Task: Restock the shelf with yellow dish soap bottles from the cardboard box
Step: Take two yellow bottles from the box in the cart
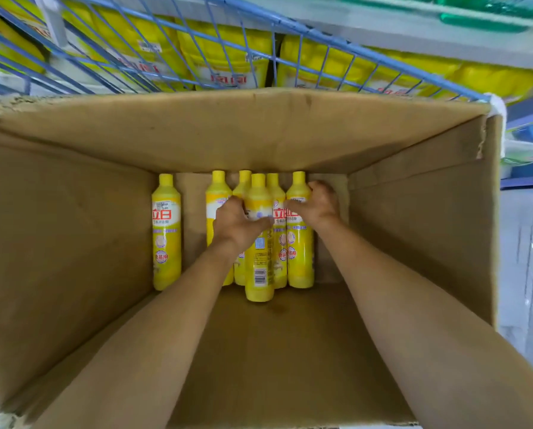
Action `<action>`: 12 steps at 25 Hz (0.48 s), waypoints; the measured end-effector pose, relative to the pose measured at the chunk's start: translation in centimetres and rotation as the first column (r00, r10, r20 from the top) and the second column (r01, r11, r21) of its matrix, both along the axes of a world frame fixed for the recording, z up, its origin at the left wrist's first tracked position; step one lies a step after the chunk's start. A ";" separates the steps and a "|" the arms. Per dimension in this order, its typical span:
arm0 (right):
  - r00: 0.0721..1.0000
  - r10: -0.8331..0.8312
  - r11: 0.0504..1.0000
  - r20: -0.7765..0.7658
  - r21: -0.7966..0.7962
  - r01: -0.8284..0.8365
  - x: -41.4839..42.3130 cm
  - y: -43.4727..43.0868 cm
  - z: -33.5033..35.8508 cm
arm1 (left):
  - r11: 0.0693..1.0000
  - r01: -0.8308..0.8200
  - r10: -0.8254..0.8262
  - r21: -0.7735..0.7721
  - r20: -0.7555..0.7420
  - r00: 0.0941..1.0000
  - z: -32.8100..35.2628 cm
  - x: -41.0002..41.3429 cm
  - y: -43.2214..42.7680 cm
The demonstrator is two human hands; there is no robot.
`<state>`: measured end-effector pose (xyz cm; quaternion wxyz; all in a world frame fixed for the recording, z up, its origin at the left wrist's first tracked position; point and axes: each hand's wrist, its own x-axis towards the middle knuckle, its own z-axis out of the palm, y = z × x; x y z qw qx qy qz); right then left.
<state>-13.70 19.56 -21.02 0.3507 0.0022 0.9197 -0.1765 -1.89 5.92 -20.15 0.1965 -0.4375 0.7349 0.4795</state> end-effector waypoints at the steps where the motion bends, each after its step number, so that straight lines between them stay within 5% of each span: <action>1: 0.999 -0.020 1.000 0.031 -0.017 0.020 -0.2 0.2 0.1 | 0.999 -0.020 0.020 0.025 -0.002 1.000 -0.2 0.2 -0.1; 7: 0.997 0.022 0.987 0.072 -0.159 -0.010 -0.6 2.0 4.3 | 0.983 -0.163 0.170 0.089 -0.079 0.982 3.3 1.5 -0.7; 12: 0.970 0.209 0.947 -0.121 -0.224 -0.232 -1.6 1.1 13.1 | 0.995 -0.062 0.079 0.072 -0.263 0.962 10.6 1.0 -2.2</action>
